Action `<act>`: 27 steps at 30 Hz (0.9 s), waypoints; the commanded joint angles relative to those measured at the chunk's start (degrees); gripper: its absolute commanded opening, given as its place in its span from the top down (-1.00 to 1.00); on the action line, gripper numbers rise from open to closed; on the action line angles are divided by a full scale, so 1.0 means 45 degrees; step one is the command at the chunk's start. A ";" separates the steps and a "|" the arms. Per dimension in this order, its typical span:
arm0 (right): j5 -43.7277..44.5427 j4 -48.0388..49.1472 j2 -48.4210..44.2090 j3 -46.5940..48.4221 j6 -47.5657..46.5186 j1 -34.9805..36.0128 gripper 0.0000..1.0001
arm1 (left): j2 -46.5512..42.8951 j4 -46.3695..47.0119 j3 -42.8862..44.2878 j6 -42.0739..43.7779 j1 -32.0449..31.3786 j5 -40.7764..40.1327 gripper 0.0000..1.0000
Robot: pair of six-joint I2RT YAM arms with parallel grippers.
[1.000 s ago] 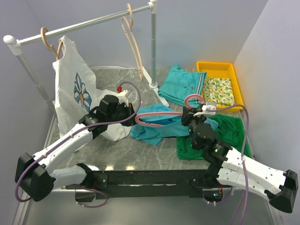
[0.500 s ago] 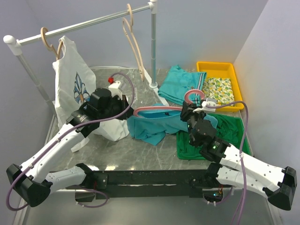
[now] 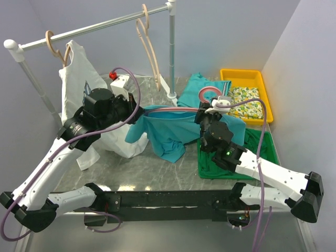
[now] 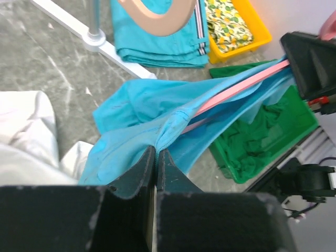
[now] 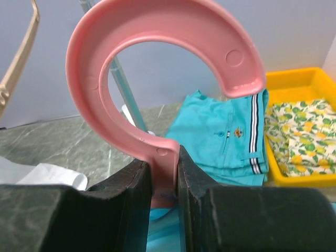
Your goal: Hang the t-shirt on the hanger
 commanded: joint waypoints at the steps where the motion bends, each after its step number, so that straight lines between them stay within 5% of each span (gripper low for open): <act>1: 0.1122 0.1228 -0.0115 0.0882 -0.1990 -0.0069 1.00 | -0.0467 -0.1020 0.0417 0.0959 0.0073 -0.0978 0.98; 10: 0.1373 0.2886 0.1466 0.0981 -0.3843 0.1882 1.00 | -0.0273 -0.0592 0.1369 0.1154 0.0073 -0.1118 0.98; 15: 0.2233 0.3668 0.1916 0.1313 -0.4565 0.1631 1.00 | 0.0040 -0.0862 0.2153 0.1213 0.0073 -0.0178 0.98; 27: 0.0673 0.1287 0.0744 0.1900 -0.2519 0.1530 1.00 | -0.0409 -0.1374 0.0455 0.1701 0.0054 -0.0412 0.90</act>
